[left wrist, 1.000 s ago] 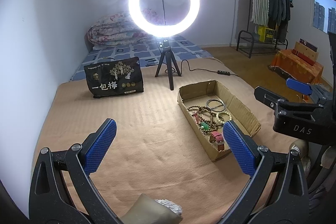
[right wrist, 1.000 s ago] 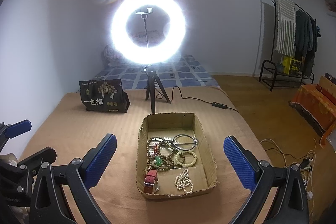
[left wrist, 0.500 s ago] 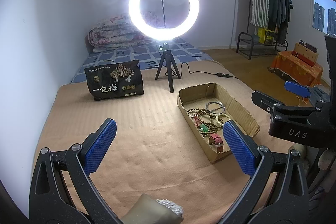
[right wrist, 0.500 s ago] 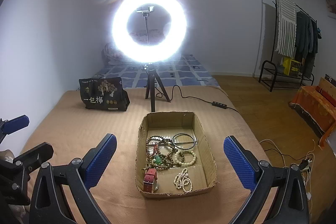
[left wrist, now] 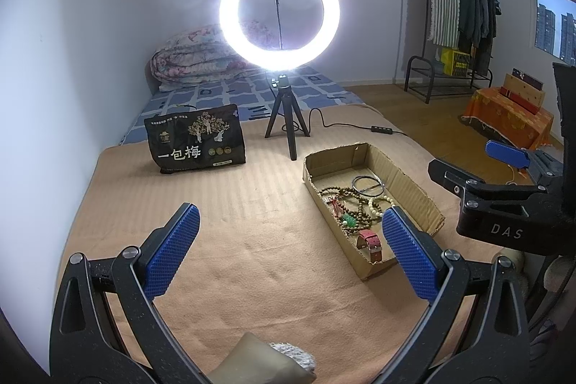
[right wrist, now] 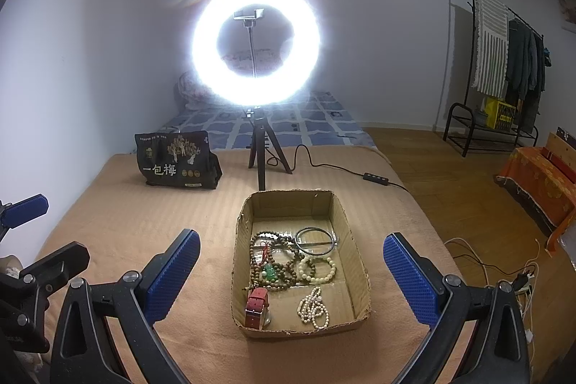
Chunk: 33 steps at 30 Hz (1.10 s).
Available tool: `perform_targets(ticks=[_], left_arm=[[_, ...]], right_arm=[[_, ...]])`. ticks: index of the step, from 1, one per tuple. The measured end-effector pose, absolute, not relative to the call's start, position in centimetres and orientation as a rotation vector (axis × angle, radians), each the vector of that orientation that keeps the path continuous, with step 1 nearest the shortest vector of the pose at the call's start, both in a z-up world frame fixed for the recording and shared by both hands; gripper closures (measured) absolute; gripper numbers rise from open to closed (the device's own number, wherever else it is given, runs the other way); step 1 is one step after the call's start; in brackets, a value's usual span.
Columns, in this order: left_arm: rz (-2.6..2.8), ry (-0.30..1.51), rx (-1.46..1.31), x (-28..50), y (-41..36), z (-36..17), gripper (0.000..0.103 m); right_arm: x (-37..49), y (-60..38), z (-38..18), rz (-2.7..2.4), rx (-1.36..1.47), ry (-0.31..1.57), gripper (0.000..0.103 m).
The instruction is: Organize jewelry
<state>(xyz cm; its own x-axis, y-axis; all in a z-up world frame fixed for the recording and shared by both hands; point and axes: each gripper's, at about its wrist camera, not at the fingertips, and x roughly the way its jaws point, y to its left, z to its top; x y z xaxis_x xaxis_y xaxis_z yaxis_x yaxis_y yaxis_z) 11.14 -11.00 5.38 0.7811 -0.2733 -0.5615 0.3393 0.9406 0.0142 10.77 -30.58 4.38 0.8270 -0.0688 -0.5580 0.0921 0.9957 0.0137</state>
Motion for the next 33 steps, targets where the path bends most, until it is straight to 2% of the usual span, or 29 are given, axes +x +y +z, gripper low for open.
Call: perform_targets(ticks=[33], left_arm=[[-0.333, 0.585, 0.118, 11.13, -11.05, 5.38, 0.0]], right_arm=[[10.88, -30.29, 4.21, -0.079, 0.035, 0.6, 0.0]])
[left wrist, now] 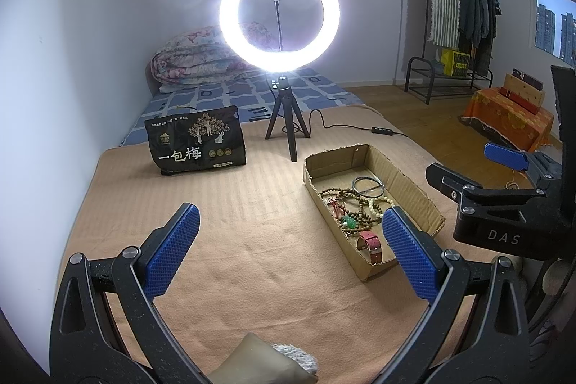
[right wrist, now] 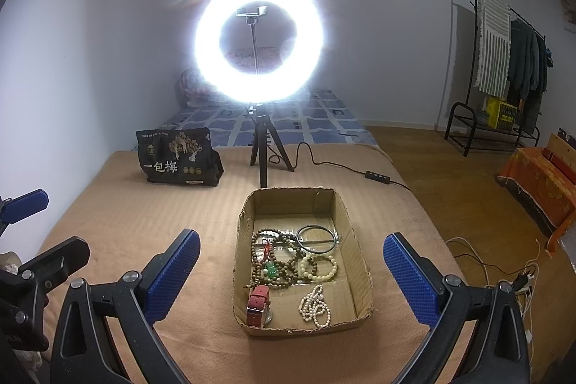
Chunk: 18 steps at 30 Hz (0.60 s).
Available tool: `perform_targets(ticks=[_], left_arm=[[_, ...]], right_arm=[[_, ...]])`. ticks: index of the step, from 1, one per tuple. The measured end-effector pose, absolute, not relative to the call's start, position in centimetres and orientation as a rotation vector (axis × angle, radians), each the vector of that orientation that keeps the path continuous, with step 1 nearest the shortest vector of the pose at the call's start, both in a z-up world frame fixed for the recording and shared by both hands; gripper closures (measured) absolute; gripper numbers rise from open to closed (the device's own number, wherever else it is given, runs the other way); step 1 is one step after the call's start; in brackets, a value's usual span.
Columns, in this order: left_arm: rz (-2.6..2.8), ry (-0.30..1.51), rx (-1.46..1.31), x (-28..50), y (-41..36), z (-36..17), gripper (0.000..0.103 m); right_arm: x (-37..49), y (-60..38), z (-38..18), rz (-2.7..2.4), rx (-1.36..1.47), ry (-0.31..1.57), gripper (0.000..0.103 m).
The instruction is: Organize jewelry
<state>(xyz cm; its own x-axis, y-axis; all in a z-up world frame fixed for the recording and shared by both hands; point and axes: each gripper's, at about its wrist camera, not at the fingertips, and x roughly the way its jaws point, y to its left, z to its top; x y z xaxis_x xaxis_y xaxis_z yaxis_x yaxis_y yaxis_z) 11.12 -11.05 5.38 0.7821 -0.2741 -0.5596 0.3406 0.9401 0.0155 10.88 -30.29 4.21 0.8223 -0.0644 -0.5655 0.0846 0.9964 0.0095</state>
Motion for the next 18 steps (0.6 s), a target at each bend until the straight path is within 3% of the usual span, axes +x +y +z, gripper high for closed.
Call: perform_targets(ticks=[18], left_arm=[[-0.323, 0.567, 0.122, 11.39, -10.97, 6.11, 0.0]], right_arm=[[10.78, -30.26, 4.16, -0.077, 0.029, 0.604, 0.0]])
